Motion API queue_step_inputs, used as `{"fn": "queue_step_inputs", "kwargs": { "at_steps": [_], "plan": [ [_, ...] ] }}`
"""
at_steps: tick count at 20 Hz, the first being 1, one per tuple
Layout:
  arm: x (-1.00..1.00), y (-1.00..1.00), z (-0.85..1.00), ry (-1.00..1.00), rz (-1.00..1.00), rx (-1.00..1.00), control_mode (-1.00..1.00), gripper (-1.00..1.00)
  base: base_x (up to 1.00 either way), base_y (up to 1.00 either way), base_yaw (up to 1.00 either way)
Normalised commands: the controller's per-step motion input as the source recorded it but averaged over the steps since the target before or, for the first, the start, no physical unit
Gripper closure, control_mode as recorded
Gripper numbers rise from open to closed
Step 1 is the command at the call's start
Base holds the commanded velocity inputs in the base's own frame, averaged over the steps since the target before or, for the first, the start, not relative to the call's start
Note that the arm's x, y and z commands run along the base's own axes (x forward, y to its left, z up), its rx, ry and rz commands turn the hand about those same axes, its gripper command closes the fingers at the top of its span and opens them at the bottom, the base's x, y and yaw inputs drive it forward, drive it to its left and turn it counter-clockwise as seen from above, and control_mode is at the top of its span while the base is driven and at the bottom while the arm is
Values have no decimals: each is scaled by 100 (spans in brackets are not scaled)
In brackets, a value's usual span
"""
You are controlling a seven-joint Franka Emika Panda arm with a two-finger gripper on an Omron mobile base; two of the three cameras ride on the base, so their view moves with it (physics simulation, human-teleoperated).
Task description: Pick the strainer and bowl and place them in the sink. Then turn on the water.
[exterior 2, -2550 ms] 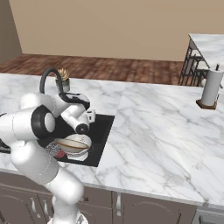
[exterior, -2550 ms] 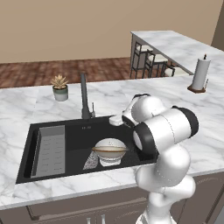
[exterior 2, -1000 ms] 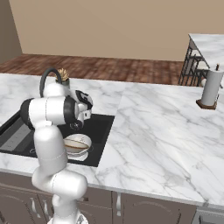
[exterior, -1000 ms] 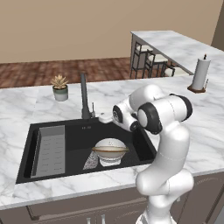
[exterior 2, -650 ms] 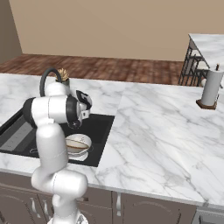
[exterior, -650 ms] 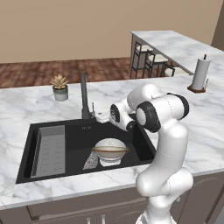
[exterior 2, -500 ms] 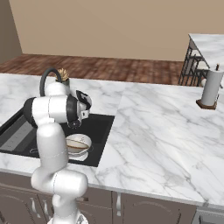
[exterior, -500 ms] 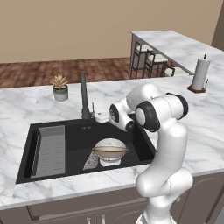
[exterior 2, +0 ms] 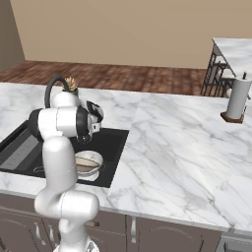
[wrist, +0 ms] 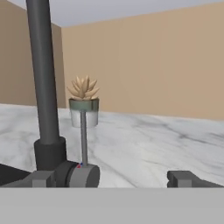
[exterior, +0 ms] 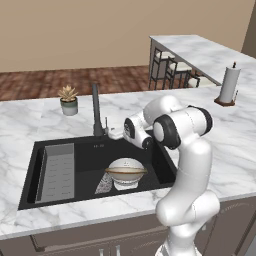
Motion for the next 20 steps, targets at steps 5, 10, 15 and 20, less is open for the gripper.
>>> {"fn": "queue_step_inputs", "kwargs": {
  "at_steps": [5, 10, 15, 20],
  "plan": [
    [21, 7, 0, 0, -2, 0, -100, -100, 0, 0, 0],
    [11, 22, 0, 0, -3, 0, -100, -100, 0, 0, 0],
    [14, 26, 0, 0, -3, 0, -100, -100, 0, 0, 0],
    [10, 34, 0, 0, -4, -1, -100, -100, 0, 0, 0]
  ]
}}
